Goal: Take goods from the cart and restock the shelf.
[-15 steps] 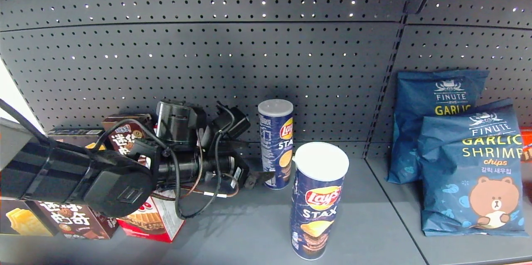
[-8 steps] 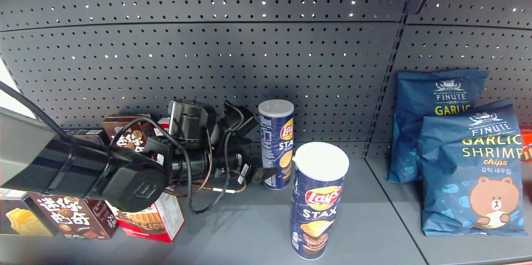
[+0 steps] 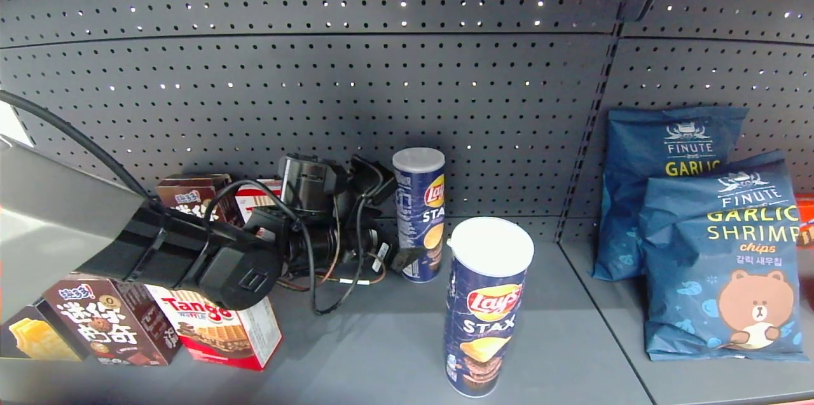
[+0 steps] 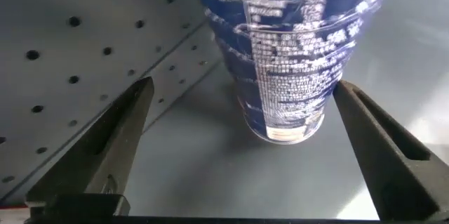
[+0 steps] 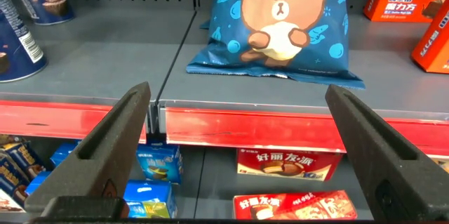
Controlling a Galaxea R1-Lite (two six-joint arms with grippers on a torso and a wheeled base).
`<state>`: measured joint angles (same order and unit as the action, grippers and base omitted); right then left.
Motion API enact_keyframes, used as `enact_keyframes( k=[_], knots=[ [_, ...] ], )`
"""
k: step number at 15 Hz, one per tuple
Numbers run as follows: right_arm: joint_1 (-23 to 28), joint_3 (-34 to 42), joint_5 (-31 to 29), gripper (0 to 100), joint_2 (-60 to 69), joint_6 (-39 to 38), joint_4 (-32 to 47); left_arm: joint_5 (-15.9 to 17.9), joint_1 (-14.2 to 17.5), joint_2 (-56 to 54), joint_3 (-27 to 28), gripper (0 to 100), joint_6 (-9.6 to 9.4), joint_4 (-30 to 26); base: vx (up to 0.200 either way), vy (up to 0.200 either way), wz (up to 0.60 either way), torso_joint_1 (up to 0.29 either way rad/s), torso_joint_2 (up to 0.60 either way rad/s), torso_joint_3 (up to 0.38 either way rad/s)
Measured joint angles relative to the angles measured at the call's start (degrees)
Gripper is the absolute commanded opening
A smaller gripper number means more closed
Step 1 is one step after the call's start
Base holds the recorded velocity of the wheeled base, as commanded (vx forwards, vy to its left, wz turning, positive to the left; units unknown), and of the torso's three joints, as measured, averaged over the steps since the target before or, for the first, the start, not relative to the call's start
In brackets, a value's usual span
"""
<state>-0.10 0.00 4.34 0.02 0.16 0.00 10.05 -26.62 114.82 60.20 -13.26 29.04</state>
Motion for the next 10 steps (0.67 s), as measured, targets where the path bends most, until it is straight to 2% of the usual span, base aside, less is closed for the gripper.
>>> enact_keyframes(
  k=[4,7,10],
  knots=[
    [0.05,0.0,-0.02,100,0.0,0.0,0.02,-2.8,0.83,0.87,0.11,100,0.02,1.45,0.0,0.0,0.0,0.0,0.0,0.0],
    [0.02,0.0,0.0,100,0.0,0.0,0.0,-6.79,1.0,1.0,0.09,100,0.07,1.5,0.0,0.0,0.0,0.0,0.0,0.0],
    [0.0,0.0,0.01,100,0.0,0.0,0.0,-8.52,1.0,1.41,0.05,100,0.22,3.43,0.0,0.0,0.0,0.0,0.0,0.0]
  ],
)
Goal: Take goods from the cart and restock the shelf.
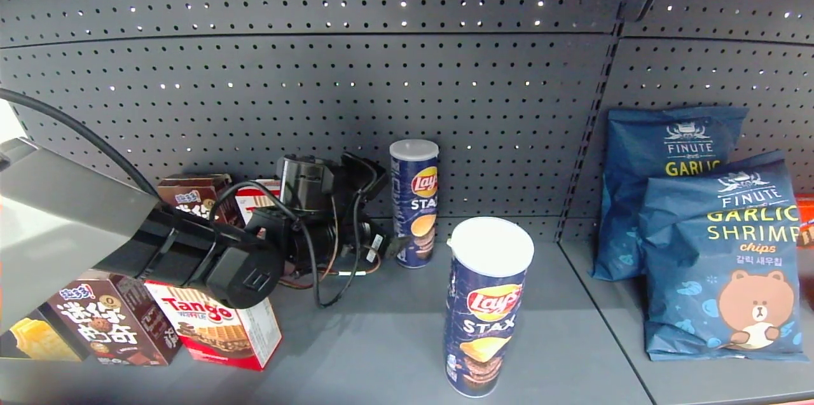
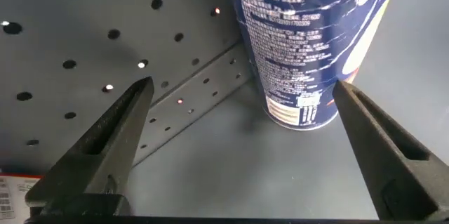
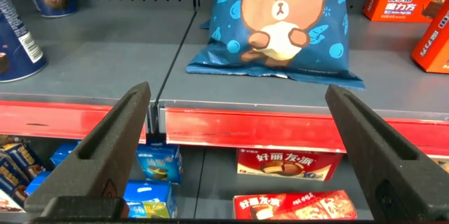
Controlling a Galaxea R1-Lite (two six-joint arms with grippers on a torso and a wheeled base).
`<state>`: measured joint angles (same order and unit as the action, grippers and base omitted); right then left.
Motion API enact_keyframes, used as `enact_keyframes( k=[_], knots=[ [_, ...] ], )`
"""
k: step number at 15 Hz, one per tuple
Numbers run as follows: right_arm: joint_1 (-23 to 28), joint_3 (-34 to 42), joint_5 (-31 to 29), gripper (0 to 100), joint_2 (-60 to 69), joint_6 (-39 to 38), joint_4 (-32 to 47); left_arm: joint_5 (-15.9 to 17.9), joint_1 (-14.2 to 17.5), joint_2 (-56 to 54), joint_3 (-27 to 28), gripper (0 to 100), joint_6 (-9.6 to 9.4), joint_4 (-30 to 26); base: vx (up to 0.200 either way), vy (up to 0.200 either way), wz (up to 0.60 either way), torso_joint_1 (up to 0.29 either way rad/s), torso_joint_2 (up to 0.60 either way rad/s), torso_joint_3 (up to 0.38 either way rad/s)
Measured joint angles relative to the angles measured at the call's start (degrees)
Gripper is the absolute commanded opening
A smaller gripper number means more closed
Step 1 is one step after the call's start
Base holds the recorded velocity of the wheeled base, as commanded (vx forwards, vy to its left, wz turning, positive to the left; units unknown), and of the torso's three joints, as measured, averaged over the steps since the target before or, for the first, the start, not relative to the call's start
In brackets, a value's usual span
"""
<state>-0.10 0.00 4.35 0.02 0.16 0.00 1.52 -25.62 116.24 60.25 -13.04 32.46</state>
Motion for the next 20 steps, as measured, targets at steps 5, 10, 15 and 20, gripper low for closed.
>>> enact_keyframes(
  k=[5,10,15,20],
  knots=[
    [0.02,0.0,0.0,100,0.0,0.0,0.0,-5.05,-0.09,0.35,-0.07,100,0.33,0.49,0.0,0.0,0.0,0.0,0.0,0.0],
    [0.0,0.0,0.0,100,0.0,0.0,0.0,-6.64,-0.3,-0.45,-3.89,100,0.38,6.29,0.0,0.0,0.0,0.0,0.0,0.0],
    [0.02,0.0,-0.01,100,0.0,0.0,0.0,-6.74,0.0,-3.39,-7.11,100,0.38,7.06,0.0,0.0,0.0,0.0,0.0,0.0],
    [0.05,0.0,-0.04,100,0.0,0.0,0.0,-7.84,-0.28,-3.91,-6.36,100,-0.09,7.46,0.0,0.0,0.0,0.0,0.0,0.0]
  ],
)
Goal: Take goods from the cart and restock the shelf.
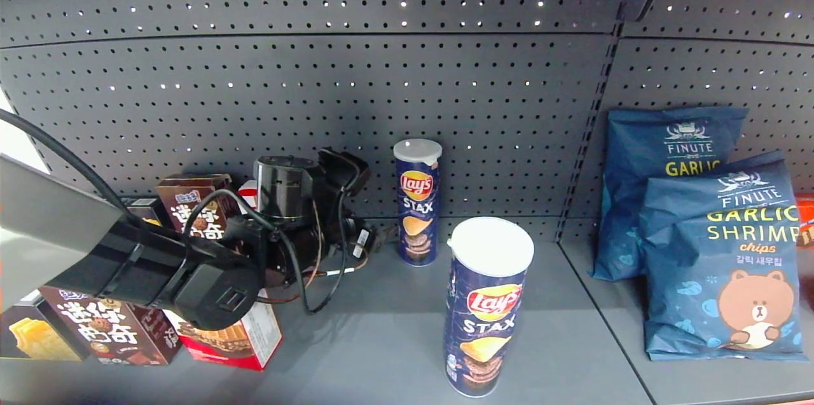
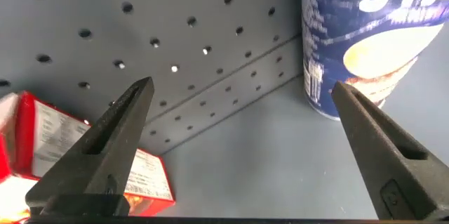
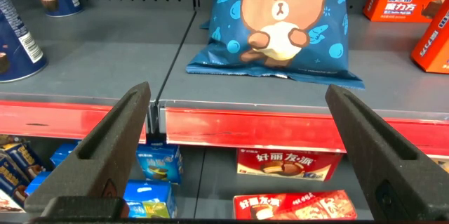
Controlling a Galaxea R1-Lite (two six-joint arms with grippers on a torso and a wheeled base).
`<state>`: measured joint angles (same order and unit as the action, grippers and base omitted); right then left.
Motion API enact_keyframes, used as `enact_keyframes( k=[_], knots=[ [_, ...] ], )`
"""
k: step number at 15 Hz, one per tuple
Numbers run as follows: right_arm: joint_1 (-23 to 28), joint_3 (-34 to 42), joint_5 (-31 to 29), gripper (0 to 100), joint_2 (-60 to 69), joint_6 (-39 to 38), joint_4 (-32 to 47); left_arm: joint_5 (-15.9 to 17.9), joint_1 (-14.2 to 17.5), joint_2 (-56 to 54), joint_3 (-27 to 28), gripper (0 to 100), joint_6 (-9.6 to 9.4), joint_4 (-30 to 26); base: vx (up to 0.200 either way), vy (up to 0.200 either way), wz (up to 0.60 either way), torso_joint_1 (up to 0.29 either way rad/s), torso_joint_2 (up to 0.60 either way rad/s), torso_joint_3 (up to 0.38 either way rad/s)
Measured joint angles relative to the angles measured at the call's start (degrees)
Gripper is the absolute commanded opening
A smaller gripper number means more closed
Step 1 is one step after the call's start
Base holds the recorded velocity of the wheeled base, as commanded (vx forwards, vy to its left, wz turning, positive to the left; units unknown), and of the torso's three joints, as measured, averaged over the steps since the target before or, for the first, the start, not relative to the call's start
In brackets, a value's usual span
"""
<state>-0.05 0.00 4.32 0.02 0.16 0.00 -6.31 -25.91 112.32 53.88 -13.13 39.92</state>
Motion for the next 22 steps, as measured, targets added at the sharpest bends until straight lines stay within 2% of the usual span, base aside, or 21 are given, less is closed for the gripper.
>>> enact_keyframes(
  k=[5,8,13,22],
  knots=[
    [-0.02,0.0,0.02,100,0.0,0.0,0.0,-0.09,-0.05,-0.15,0.69,100,-0.02,-0.44,0.0,0.0,0.0,0.0,0.0,0.0],
    [-0.02,0.0,0.02,100,0.0,0.0,0.0,-1.89,0.09,0.24,1.1,100,-0.11,-0.51,0.0,0.0,0.0,0.0,0.0,0.0],
    [0.0,0.0,0.02,100,0.0,0.0,0.0,-2.72,0.13,3.47,4.22,100,-0.15,-0.68,0.0,0.0,0.0,0.0,0.0,0.0],
    [-0.02,0.0,0.04,100,0.0,0.0,0.0,-2.83,-0.05,7.79,6.97,100,-0.13,-0.84,0.0,0.0,0.0,0.0,0.0,0.0]
  ],
)
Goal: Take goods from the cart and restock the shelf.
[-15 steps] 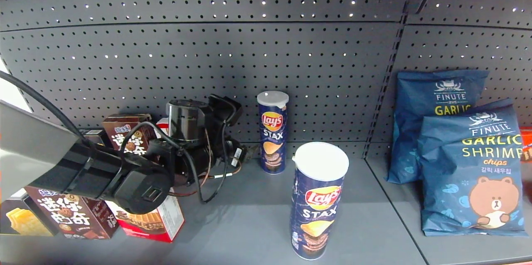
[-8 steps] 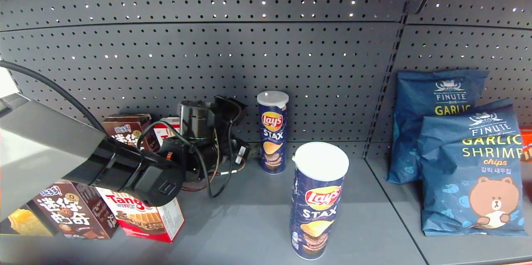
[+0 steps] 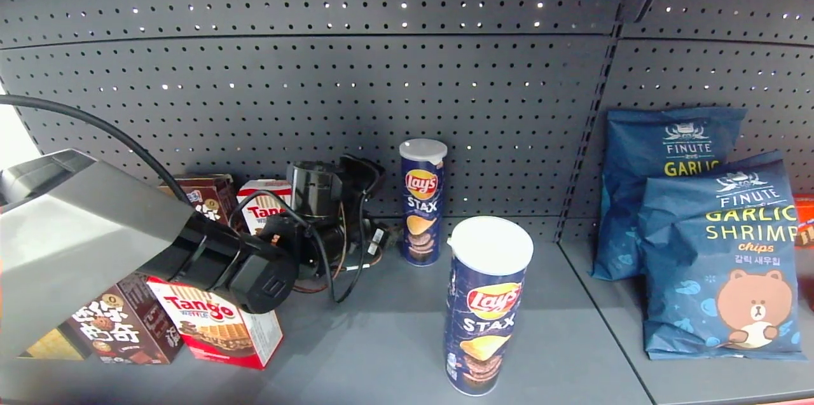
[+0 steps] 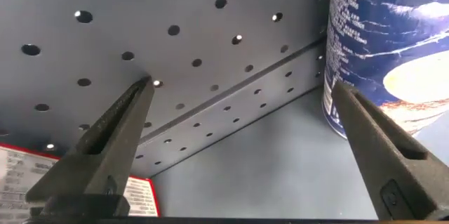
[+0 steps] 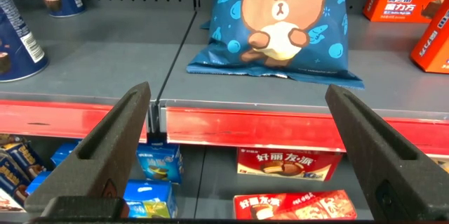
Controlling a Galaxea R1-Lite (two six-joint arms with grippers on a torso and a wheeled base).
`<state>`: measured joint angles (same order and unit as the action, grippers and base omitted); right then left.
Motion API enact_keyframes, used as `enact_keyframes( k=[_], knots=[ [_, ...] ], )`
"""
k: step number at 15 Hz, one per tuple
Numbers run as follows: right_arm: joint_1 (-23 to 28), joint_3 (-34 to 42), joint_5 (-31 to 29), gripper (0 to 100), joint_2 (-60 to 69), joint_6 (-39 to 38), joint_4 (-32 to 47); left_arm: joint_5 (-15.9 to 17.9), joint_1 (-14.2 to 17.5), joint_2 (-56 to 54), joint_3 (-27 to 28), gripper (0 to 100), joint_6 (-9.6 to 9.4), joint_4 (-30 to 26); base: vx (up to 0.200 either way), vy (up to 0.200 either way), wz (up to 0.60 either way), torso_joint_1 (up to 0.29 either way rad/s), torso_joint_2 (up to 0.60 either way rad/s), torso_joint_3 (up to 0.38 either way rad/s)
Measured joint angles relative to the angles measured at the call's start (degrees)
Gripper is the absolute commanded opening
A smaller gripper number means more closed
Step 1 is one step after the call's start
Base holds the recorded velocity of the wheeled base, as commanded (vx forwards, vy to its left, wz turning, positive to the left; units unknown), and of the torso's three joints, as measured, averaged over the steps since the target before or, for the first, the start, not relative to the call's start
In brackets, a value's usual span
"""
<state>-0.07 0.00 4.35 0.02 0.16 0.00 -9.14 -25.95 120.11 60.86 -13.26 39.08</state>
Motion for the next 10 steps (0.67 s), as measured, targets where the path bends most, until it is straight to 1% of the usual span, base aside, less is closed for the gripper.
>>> enact_keyframes(
  k=[10],
  knots=[
    [-0.02,0.0,0.0,100,0.0,0.0,0.0,0.04,-1.16,0.95,0.77,100,0.07,0.06,0.0,0.0,0.0,0.0,0.0,0.0]
  ],
)
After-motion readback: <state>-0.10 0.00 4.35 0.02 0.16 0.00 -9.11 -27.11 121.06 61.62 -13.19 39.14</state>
